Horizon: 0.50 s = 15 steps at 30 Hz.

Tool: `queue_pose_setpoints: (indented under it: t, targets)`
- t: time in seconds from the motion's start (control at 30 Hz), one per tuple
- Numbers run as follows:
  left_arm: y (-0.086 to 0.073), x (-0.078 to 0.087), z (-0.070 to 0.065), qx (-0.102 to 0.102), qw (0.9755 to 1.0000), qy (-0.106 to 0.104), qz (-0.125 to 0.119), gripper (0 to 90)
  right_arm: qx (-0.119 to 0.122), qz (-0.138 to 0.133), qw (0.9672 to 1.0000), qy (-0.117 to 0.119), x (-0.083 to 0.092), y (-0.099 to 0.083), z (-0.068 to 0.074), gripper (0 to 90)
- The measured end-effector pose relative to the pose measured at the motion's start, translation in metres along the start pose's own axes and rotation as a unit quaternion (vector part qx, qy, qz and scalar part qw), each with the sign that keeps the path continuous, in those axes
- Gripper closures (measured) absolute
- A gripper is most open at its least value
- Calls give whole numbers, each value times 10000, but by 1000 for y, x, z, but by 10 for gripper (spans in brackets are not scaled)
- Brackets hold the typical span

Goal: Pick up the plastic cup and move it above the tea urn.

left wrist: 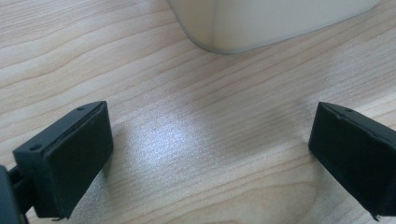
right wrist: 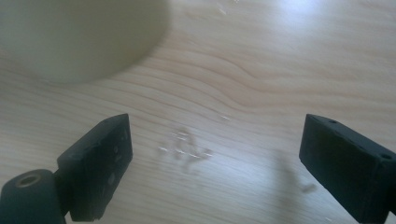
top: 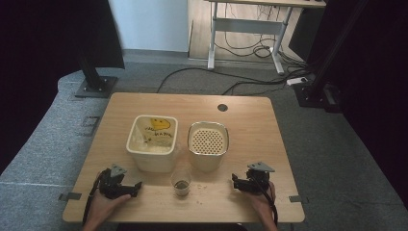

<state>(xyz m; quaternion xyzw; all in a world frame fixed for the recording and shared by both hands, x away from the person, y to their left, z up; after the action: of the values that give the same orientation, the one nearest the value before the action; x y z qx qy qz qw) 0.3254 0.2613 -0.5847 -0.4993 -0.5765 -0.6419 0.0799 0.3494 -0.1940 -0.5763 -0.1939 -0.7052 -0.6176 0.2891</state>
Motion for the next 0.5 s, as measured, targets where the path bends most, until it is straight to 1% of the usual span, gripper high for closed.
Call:
queue_pose_setpoints:
  t: [0.13, 0.23, 0.3, 0.37, 0.43, 0.5]
  targets:
    - [-1, 4, 1, 75, 10000, 2, -57, 20, 1, -315, 9990, 314, 10, 5, 12, 102]
    - [0, 9, 0, 112, 9998, 27, -178, 32, -144, -476, 9967, 634, 20, 8, 24, 125]
    - [-1, 11, -1, 119, 9997, 36, -208, 37, -80, -598, 9954, 751, 26, 11, 35, 128]
    - [0, 13, -1, 95, 9996, 66, -242, 45, -59, -723, 9928, 958, 32, 14, 46, 132]
    - [0, 13, -1, 97, 9996, 77, -246, 50, -21, -821, 9889, 1240, 36, 16, 60, 134]
    - [1, 14, -2, 80, 9996, 91, -273, 57, 152, -882, 9852, 1460, 39, 17, 77, 137]
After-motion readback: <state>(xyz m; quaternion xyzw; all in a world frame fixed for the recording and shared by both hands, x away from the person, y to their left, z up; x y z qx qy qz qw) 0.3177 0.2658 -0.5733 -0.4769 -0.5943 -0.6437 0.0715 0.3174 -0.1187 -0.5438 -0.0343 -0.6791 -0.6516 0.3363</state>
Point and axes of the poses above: each handheld gripper's, and its own axes: x roughly backward along the jaws, y roughly out of its top, z roughly to its left, the point moved 5 cm from there along -x, roughly forward along the jaws, and after that the axes turned 12 degrees about -y, right-handed, at the moved point
